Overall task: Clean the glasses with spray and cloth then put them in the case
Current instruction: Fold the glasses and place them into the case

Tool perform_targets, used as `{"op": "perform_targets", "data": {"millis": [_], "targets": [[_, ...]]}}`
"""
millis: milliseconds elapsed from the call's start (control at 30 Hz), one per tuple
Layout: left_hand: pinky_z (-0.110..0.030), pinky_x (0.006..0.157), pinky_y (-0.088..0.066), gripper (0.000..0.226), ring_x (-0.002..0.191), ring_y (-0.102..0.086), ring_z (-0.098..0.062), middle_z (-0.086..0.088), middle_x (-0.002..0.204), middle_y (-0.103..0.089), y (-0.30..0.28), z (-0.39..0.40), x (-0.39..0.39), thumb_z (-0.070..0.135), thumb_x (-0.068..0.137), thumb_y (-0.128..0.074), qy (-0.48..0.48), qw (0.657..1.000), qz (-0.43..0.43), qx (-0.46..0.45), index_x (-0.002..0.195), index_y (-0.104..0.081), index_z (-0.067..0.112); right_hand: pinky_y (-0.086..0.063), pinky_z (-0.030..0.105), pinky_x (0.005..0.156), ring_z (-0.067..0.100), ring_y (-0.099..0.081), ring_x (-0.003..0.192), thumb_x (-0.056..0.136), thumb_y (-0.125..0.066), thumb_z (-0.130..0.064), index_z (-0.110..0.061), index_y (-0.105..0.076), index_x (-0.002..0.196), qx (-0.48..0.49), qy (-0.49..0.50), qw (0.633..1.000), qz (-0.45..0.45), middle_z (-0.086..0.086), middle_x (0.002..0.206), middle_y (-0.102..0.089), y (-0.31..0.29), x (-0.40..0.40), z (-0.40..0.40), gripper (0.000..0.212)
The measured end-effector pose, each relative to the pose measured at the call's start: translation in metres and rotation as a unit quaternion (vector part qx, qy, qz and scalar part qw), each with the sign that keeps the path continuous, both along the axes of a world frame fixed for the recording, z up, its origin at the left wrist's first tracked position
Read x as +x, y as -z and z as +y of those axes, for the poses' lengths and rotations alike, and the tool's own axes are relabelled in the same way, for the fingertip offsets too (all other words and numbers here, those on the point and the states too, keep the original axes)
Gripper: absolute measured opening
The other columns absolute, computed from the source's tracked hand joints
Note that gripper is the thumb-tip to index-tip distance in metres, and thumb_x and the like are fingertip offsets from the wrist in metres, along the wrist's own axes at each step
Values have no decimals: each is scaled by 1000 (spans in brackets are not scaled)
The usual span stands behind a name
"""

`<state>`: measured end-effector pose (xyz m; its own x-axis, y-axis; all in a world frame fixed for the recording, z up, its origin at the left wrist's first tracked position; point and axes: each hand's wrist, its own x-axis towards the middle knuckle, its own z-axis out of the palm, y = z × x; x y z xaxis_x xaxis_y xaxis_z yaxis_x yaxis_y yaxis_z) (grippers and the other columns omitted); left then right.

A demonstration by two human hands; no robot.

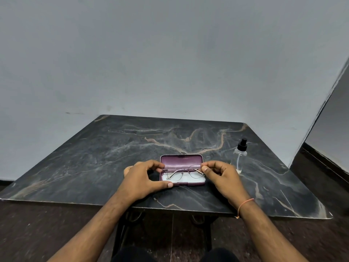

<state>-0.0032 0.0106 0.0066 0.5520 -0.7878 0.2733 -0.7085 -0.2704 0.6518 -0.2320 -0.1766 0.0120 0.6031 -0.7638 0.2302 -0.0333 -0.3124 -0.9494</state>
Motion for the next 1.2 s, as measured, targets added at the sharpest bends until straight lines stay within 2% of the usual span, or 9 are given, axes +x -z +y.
{"op": "perform_targets", "data": {"millis": [167,300,400,500,700,833,1000,1200], "targets": [[-37,107,-30,54,116,-58,13,34,104,-74,1,1,0,85,59,-85,-3,1000,0,-6,102,-67,58,-54,16,77,3,-73,81,97,-78,-13,-22,-82,94,-31,1,999,23,-2,89,-83,1,-1,0,10],[-41,112,-33,59,118,-63,10,36,103,-75,3,-1,3,94,52,-78,1,1000,4,-14,99,-68,61,-53,15,75,1,-73,77,96,-78,-14,-23,-83,90,-58,6,997,45,-5,85,-83,1,-1,2,12],[-39,110,-32,60,118,-63,9,35,103,-75,4,-1,3,94,52,-77,1,1000,4,-14,100,-68,60,-57,21,78,8,-75,80,96,-79,-19,-26,-83,90,-73,6,996,54,-5,86,-82,0,-3,2,10],[-37,108,-28,52,117,-63,7,34,102,-74,4,0,2,87,56,-84,-4,1000,5,-12,97,-70,57,-58,31,79,22,-75,83,94,-81,-25,-29,-83,91,-93,8,992,79,-4,83,-81,2,-2,4,6],[-41,115,-30,50,118,-61,2,33,103,-71,3,-1,3,90,55,-81,-4,1000,-7,-5,93,-67,61,-52,19,70,19,-72,80,94,-82,-26,-33,-83,93,-118,13,988,100,-5,82,-79,1,-3,5,6],[-39,114,-27,54,121,-61,2,33,106,-72,4,-1,4,92,54,-79,-2,1000,-1,-3,96,-68,61,-52,17,75,9,-69,83,93,-82,-23,-32,-83,91,-144,21,985,91,-11,93,-76,1,-3,3,10],[-39,115,-26,56,122,-62,1,30,108,-74,3,-2,4,94,54,-78,0,1000,-1,-4,99,-70,62,-45,9,75,6,-65,85,94,-80,-20,-26,-81,86,-164,32,981,96,-11,103,-65,1,-1,0,10],[-40,118,-26,79,127,-61,2,29,118,-74,6,-2,7,108,43,-65,5,1000,7,-3,107,-71,62,-46,8,78,4,-65,88,95,-80,-22,-25,-81,87,-162,33,980,114,-12,104,-64,2,0,-3,8]]}}
